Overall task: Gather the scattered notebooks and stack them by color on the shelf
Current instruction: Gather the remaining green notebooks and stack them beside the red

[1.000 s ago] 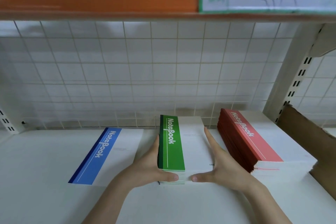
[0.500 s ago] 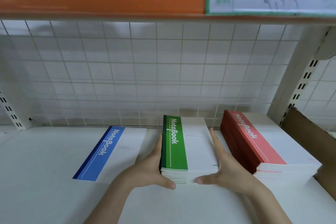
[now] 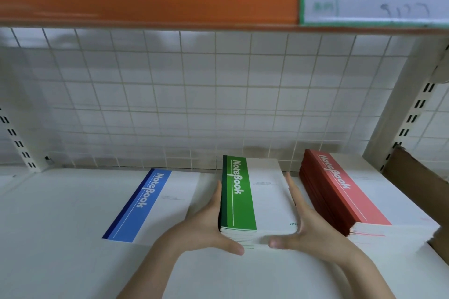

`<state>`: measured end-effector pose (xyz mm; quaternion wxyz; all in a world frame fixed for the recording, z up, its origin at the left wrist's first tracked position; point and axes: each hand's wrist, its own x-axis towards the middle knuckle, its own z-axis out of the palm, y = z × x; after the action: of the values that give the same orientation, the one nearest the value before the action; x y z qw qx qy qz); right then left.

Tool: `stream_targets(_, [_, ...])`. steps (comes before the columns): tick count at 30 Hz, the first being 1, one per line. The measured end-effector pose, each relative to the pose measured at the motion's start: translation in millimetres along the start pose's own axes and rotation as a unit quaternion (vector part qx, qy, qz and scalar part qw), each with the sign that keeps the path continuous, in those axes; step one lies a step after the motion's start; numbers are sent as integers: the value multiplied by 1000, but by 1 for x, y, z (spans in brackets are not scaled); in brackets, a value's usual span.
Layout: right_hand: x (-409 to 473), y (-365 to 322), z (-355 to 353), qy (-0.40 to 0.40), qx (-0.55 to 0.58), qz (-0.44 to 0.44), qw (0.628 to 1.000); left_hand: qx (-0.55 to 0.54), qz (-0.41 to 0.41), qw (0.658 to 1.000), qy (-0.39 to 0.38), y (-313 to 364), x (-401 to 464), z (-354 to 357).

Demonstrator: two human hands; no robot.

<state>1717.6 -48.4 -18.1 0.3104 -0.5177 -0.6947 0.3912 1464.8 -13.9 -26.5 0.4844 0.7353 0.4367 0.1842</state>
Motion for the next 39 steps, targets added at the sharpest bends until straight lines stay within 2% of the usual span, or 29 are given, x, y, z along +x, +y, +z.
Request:
stream_targets(4, [-4, -17, 1, 55, 47, -12, 997, -80, 0, 997, 18, 4, 2, -5])
stream_targets(9, [-2, -36, 3, 143, -78, -45, 986, -55, 0, 998, 12, 3, 0, -3])
stream_targets(13, [9, -52, 6, 153, -162, -75, 972, -107, 19, 993, 52, 9, 1, -7])
stream_targets(19, [41, -78, 37, 102, -242, -135, 955, -60, 35, 972, 226, 18, -10, -23])
stream_targets(24, [59, -99, 88, 32, -241, -211, 947, 86, 27, 953, 290, -8, -63, -42])
stream_targets(27, [69, -118, 127, -6, -233, -239, 943, 57, 10, 937, 344, -22, -104, -63])
stream_targets(29, [75, -130, 155, -35, -228, -255, 939, 43, -4, 931, 363, -32, -132, -78])
stream_targets(32, [83, -149, 199, -81, -223, -263, 935, 121, -39, 919, 372, -51, -178, -99])
stream_targets(35, [89, -173, 244, -123, -221, -279, 926, 204, -86, 894, 389, -73, -223, -124])
stream_targets(39, [98, -201, 304, -157, -220, -292, 917, 224, -135, 882, 391, -92, -280, -154])
